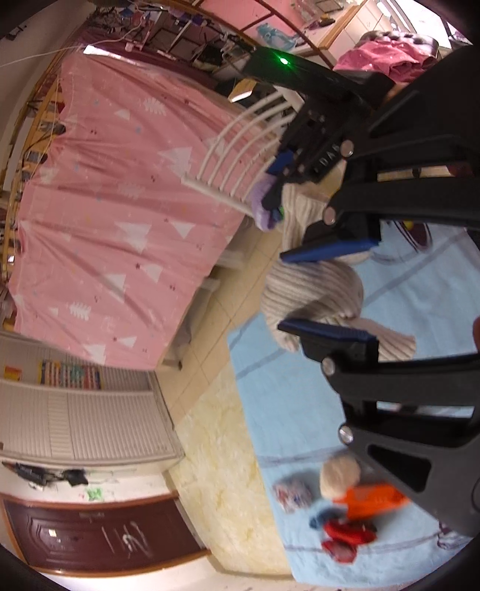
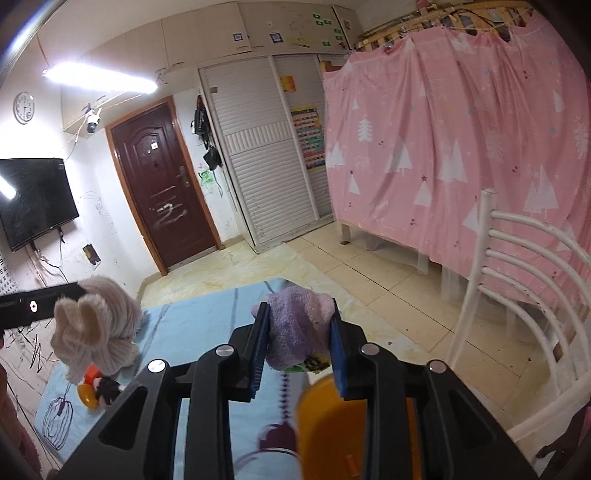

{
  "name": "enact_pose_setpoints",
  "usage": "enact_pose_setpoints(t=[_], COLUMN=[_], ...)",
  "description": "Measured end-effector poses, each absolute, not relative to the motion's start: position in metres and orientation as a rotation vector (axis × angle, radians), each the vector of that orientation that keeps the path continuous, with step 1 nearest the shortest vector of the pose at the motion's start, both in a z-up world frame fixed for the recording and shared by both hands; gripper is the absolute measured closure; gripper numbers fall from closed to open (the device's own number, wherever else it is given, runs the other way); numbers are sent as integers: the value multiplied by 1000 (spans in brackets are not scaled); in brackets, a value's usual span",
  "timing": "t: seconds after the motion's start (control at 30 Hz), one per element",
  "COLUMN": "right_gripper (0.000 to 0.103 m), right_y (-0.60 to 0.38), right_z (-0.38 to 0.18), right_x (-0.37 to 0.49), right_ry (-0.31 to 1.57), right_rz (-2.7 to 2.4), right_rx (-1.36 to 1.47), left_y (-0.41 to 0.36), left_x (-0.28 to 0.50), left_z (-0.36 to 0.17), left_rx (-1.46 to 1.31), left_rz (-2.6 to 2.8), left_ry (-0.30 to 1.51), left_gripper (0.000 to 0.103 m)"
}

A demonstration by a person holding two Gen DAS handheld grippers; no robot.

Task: Collect trash
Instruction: 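Carry the sock and ball over the yellow bin and open both grippers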

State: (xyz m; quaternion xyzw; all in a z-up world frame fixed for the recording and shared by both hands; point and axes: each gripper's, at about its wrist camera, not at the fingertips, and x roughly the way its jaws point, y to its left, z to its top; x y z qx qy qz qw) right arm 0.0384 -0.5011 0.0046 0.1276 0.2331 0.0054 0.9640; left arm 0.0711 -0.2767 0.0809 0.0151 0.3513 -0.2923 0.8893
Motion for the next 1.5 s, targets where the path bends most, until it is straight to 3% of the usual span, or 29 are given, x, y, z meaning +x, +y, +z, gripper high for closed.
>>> enact_pose_setpoints(t=[0.47,0.73,0.9,1.13,1.5], right_gripper=[79,70,59,56,52], right_y=[-544,-552,-557,-558,-533], right_z=[-19,-20,-16,-14,-11], right_x=[29,21,17,16,26], right_ry=[557,553,538,529,538], right_rz=[0,21,20,17,60], right_rx=[233,263,271,272,228], left_y=[-373,-401,-410,-405,-383], left_x=[96,106,114,115,110], left_z=[68,58,55,56,69], left_rx=[-2,-6,-15,-21,-30], left_rz=[-690,-699,-705,-686,-668], left_ry=[738,771,792,788,762], left_gripper=[73,73,73,49,49])
